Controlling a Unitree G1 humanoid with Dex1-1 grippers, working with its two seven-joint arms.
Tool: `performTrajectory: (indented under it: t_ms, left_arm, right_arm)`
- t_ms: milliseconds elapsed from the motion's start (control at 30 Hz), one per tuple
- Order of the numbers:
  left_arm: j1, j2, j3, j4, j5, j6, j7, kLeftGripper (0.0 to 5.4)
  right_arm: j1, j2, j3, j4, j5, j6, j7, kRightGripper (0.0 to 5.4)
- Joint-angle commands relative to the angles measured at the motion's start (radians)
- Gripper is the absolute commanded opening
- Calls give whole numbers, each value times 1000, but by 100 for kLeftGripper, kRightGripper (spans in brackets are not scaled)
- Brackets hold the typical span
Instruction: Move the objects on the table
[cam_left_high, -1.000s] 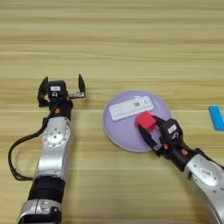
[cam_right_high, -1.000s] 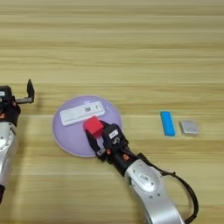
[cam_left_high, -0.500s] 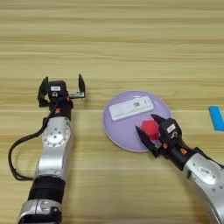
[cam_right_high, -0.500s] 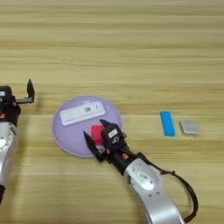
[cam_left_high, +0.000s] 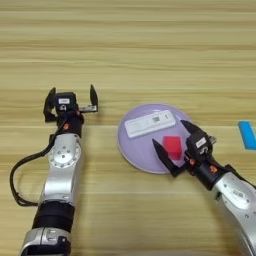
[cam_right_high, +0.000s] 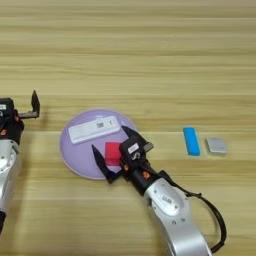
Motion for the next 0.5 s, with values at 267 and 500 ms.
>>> performTrajectory:
  t_ms: [267,500]
  left_arm:
    - [10,-4,-18,-11,26,15,-1,540]
    - [14,-3,-56,-13,41,0,-34,540]
  right_arm:
    - [-32,19,-47,16,16,-36,-30,537]
    - [-67,33,-125,51,6,-93,-89,537]
